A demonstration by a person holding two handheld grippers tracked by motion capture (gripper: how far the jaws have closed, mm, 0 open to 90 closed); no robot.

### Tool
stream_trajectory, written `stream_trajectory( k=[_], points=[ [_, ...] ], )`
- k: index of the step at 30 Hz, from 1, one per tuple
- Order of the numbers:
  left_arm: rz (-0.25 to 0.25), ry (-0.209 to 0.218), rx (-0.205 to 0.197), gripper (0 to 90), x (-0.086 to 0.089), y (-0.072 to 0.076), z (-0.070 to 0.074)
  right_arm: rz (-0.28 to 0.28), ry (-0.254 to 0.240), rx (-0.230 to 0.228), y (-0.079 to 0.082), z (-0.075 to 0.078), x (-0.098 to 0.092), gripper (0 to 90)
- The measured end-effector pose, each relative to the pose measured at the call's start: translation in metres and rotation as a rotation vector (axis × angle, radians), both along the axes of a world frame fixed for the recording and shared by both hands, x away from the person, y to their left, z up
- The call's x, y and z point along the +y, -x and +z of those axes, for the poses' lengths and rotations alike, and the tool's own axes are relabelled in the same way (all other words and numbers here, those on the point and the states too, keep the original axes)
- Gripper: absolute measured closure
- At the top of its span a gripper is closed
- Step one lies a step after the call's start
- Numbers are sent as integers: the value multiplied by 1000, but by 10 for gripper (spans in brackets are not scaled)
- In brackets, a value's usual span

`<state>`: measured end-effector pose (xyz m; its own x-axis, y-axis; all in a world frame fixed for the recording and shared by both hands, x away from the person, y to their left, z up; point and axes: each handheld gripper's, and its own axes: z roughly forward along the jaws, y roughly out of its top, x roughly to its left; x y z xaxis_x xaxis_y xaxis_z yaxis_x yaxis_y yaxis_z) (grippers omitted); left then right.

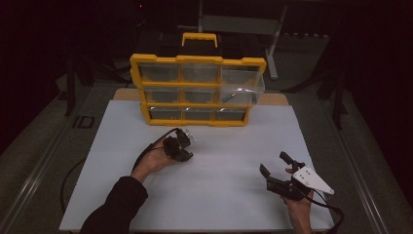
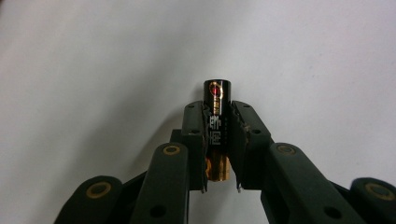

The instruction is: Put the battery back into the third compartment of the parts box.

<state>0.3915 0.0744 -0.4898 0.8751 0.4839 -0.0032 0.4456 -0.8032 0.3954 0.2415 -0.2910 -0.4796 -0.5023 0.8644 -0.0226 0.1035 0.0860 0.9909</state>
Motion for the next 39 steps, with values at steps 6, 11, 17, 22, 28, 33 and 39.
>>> stream_trajectory(
  k=[6,11,17,22,28,33,39],
  points=[
    [10,23,-15,777,3,1,6,0,-1,0,0,0,0,137],
    [18,44,-29,777,5,2,13,0,0,0,0,0,0,137],
    [36,91,-45,777,7,3,24,0,-1,1,0,0,0,137],
    [31,118,-60,777,9,4,33,1,0,1,0,0,0,137],
    [39,146,-74,777,13,5,42,1,1,2,0,0,1,137],
    [53,165,-92,776,17,4,49,1,1,2,0,0,1,137],
    [58,197,-111,776,20,5,60,0,2,2,0,0,1,137]
  ],
)
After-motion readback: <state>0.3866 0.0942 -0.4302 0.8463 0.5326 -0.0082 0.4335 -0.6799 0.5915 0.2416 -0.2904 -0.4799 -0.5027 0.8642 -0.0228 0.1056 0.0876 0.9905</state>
